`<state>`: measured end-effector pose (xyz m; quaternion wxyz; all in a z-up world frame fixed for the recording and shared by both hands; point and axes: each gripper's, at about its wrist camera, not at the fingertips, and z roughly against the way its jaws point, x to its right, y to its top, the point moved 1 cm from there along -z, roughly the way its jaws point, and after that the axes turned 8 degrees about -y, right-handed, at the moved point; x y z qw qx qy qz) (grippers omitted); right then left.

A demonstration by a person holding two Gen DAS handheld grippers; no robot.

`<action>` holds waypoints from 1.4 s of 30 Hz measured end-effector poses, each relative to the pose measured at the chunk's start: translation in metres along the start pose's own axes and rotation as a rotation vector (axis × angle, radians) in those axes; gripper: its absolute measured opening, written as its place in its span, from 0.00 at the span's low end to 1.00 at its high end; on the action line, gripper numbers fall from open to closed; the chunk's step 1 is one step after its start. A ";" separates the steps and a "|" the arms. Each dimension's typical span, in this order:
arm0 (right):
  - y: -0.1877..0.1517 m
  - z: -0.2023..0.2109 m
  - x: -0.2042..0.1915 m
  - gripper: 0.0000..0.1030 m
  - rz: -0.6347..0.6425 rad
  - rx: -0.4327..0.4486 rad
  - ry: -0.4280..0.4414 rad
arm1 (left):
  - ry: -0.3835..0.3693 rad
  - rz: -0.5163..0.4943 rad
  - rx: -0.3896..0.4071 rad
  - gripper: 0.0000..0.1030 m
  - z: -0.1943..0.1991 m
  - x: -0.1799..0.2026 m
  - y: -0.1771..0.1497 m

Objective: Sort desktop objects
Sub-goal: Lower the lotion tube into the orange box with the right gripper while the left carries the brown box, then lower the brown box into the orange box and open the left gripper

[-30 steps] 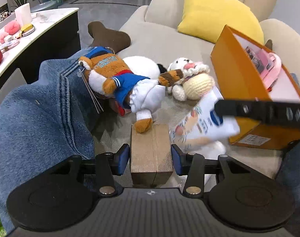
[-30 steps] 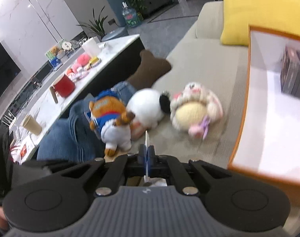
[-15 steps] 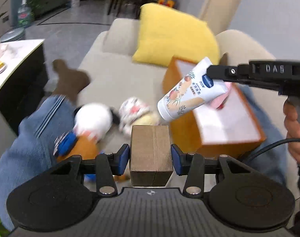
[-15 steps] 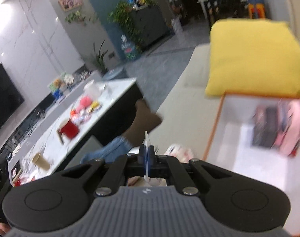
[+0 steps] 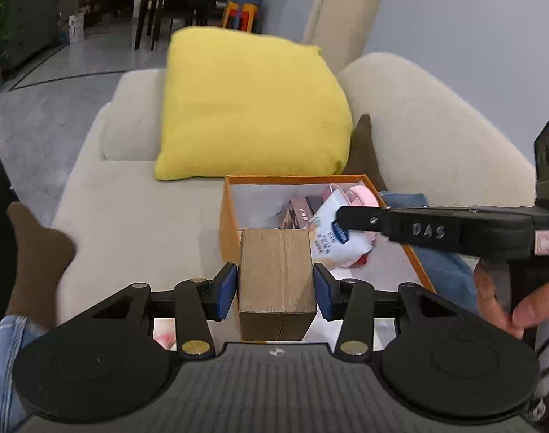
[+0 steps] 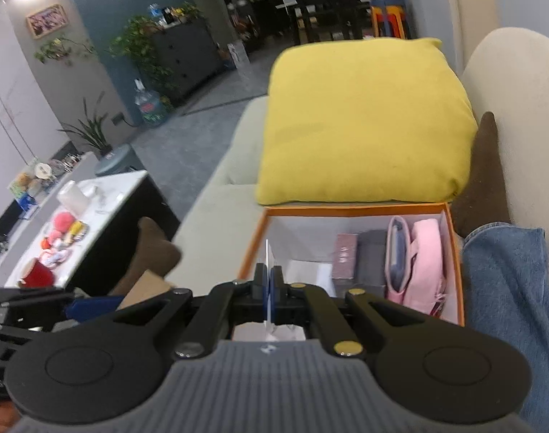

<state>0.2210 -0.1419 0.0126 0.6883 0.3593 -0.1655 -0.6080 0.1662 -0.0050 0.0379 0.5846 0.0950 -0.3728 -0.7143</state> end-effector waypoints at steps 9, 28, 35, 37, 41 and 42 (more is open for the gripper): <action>0.016 -0.054 0.020 0.00 0.031 -0.067 -0.039 | 0.055 -0.012 -0.061 0.50 -0.085 -0.001 0.025; 0.032 -0.100 0.049 0.08 -0.052 -0.102 0.026 | 0.252 -0.199 -0.063 0.50 -0.161 0.011 0.027; 0.030 -0.084 0.068 0.09 -0.104 -0.046 0.040 | 0.297 -0.216 -0.081 0.50 -0.176 0.015 0.029; 0.027 -0.084 0.072 0.09 -0.109 -0.055 0.040 | 0.309 -0.229 -0.084 0.51 -0.179 0.016 0.028; 0.022 -0.083 0.078 0.09 -0.115 -0.060 0.017 | 0.310 -0.263 -0.080 0.52 -0.181 0.017 0.027; 0.021 -0.083 0.080 0.09 -0.123 -0.064 0.020 | 0.309 -0.266 -0.083 0.52 -0.181 0.016 0.026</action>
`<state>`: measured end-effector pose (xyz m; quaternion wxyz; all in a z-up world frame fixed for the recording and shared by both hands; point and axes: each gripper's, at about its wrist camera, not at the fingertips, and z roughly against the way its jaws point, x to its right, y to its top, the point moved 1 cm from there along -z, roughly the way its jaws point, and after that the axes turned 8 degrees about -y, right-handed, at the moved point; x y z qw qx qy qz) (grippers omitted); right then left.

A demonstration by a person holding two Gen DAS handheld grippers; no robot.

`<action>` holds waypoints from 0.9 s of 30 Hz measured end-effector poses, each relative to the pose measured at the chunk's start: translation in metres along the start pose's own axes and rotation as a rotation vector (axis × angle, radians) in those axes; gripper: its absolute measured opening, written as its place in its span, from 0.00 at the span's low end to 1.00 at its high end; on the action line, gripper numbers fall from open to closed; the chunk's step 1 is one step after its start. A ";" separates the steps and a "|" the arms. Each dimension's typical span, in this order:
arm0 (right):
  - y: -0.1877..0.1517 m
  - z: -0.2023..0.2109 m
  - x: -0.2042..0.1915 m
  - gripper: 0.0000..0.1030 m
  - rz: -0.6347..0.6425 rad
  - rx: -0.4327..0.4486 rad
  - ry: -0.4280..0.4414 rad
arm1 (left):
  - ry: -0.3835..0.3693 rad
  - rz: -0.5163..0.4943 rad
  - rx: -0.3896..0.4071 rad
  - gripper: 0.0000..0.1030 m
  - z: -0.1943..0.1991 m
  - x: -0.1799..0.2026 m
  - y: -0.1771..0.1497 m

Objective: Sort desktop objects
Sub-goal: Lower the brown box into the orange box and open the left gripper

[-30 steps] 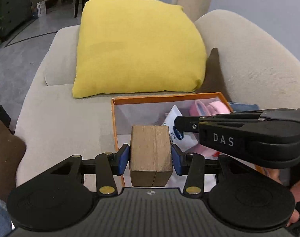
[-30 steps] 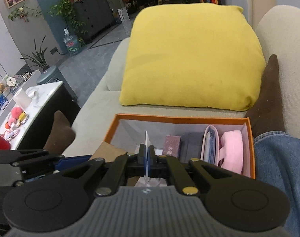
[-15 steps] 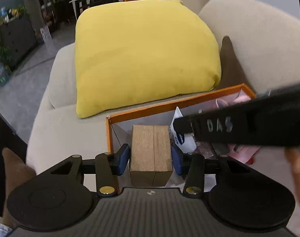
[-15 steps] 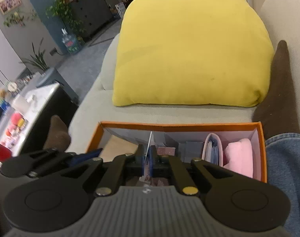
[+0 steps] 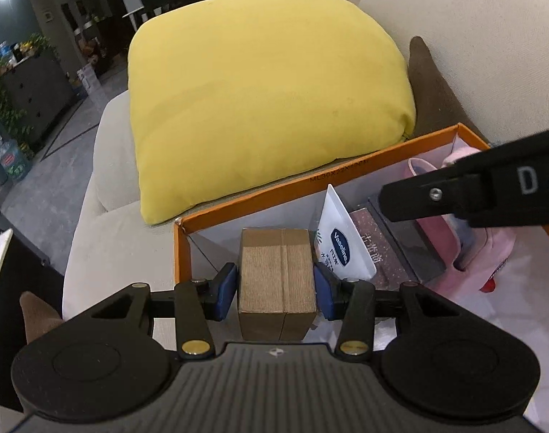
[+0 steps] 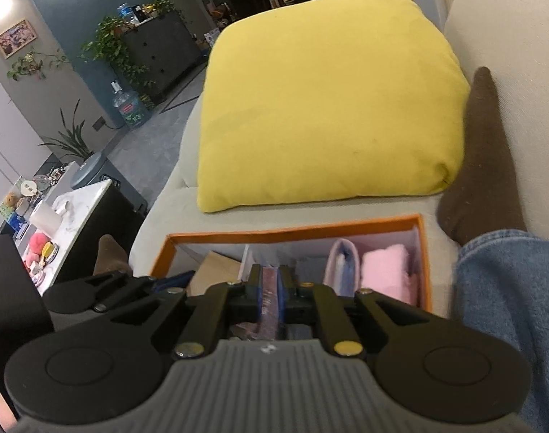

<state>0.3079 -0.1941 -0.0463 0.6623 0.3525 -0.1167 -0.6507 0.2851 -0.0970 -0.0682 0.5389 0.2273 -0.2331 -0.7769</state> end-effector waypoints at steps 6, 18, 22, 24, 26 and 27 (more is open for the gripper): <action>-0.006 0.005 0.007 0.09 -0.025 0.000 0.006 | -0.023 -0.034 -0.016 0.51 -0.001 0.000 0.002; -0.016 0.011 0.005 0.12 -0.001 0.003 -0.002 | -0.061 -0.071 -0.051 0.52 0.001 -0.002 0.003; -0.017 0.010 0.003 0.12 0.010 0.002 0.005 | -0.065 -0.055 -0.063 0.60 0.006 -0.008 0.008; -0.018 0.010 0.002 0.12 0.019 0.001 0.008 | -0.058 -0.068 -0.057 0.60 0.009 -0.006 0.009; -0.020 0.011 0.000 0.12 0.032 -0.005 0.018 | -0.066 -0.060 -0.034 0.60 0.016 -0.009 0.009; -0.021 0.012 -0.002 0.12 0.039 -0.010 0.027 | -0.077 -0.044 -0.023 0.60 0.021 -0.012 0.010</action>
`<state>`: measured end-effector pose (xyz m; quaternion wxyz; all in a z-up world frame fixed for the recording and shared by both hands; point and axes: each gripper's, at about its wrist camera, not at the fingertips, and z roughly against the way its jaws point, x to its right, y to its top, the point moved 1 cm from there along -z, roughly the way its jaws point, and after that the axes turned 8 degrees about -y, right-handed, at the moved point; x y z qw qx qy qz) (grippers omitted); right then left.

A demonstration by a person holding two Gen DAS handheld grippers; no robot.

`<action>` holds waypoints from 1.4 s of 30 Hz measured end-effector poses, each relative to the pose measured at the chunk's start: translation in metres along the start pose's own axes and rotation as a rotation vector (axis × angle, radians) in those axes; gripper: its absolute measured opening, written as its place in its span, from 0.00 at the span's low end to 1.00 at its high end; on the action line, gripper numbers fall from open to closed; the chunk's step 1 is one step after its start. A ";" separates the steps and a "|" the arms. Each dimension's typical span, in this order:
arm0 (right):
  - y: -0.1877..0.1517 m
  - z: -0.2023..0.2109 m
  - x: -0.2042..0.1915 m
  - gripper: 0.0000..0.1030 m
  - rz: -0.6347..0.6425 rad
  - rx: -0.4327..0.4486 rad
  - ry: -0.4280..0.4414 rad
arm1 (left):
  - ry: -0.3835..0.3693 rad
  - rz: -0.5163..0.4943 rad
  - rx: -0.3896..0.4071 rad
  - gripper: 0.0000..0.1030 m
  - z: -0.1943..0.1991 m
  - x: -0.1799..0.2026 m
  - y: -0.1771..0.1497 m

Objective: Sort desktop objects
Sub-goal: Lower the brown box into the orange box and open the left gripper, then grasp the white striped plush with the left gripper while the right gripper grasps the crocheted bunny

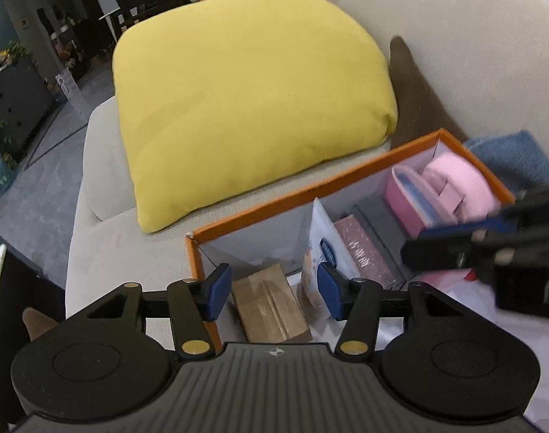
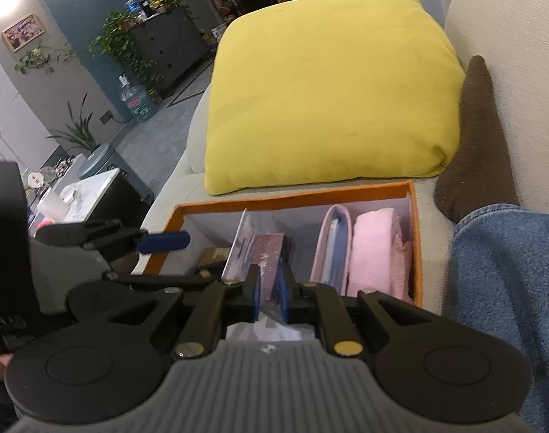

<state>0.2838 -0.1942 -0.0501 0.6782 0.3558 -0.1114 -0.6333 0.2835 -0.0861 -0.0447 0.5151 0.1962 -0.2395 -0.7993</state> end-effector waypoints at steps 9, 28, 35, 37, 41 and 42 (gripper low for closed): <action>-0.022 -0.014 -0.040 0.08 0.110 -0.101 0.071 | -0.060 0.049 0.115 0.56 0.059 -0.025 -0.010; -0.006 -0.105 -0.085 0.00 0.165 -0.204 -0.053 | -0.071 0.314 0.067 0.56 0.115 -0.129 -0.105; -0.010 -0.061 -0.099 0.00 0.201 -0.153 -0.045 | -0.003 0.327 0.004 0.56 0.135 -0.151 -0.144; -0.010 -0.035 -0.111 0.02 0.226 -0.105 -0.021 | 0.012 0.312 -0.030 0.56 0.140 -0.151 -0.155; -0.021 0.003 -0.150 0.05 0.314 -0.065 0.055 | 0.070 0.230 -0.089 0.56 0.141 -0.136 -0.178; -0.026 0.007 -0.162 0.06 0.341 -0.077 0.080 | 0.082 0.200 -0.102 0.56 0.137 -0.130 -0.182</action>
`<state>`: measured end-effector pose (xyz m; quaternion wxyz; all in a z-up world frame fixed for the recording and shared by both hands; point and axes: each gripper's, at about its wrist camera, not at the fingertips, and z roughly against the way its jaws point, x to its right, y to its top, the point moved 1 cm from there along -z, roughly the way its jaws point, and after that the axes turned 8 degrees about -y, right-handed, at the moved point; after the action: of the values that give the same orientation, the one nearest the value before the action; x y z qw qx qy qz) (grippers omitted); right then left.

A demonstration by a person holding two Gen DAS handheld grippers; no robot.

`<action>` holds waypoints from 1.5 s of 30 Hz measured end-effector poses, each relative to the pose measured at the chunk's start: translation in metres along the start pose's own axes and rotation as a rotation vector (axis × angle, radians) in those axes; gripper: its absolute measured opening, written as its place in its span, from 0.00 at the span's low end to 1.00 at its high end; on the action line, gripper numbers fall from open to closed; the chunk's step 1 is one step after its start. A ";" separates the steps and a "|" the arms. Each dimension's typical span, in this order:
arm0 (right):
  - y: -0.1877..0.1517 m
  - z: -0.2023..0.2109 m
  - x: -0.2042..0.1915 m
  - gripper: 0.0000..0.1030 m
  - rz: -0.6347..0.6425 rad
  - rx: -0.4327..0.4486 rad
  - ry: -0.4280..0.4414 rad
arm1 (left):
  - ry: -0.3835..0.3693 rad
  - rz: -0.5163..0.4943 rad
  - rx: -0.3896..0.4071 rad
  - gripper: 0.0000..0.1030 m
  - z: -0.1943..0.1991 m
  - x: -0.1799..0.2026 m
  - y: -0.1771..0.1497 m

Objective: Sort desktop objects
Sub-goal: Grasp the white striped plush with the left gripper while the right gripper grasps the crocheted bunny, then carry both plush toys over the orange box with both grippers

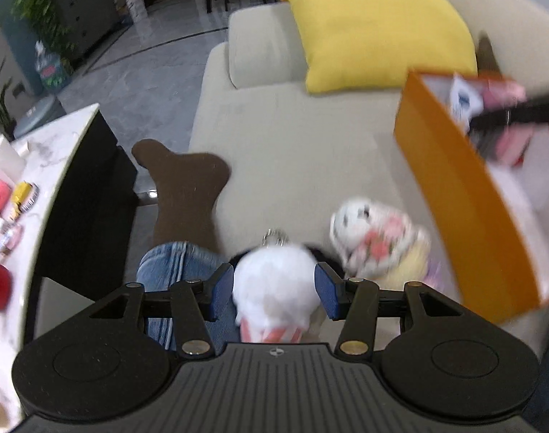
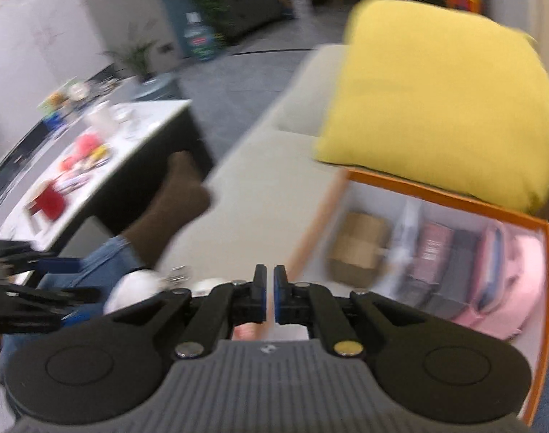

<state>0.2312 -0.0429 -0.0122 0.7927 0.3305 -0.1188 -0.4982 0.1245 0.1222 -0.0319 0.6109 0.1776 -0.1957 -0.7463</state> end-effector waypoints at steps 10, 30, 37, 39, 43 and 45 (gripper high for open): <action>-0.032 -0.050 -0.083 0.30 0.201 -0.242 -0.005 | 0.083 -0.191 -0.009 0.65 -0.032 0.028 -0.035; -0.035 -0.115 -0.098 0.56 0.321 -0.355 -0.094 | 0.107 -0.263 -0.071 0.74 -0.088 0.013 -0.040; -0.035 -0.101 -0.090 0.50 0.286 -0.320 -0.068 | 0.044 -0.163 -0.050 0.67 -0.075 0.001 -0.039; -0.035 -0.094 -0.089 0.50 0.286 -0.304 -0.067 | 0.015 -0.113 -0.042 0.67 -0.068 -0.004 -0.036; -0.029 -0.069 -0.085 0.50 0.266 -0.246 -0.037 | -0.009 -0.047 0.001 0.66 -0.040 -0.008 -0.027; -0.026 -0.050 -0.082 0.50 0.252 -0.196 -0.025 | -0.030 -0.008 0.029 0.66 -0.022 -0.008 -0.022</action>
<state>0.2001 0.0414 -0.0550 0.8760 0.2278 -0.1198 -0.4080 0.1185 0.1325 -0.0614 0.6020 0.1760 -0.2152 -0.7485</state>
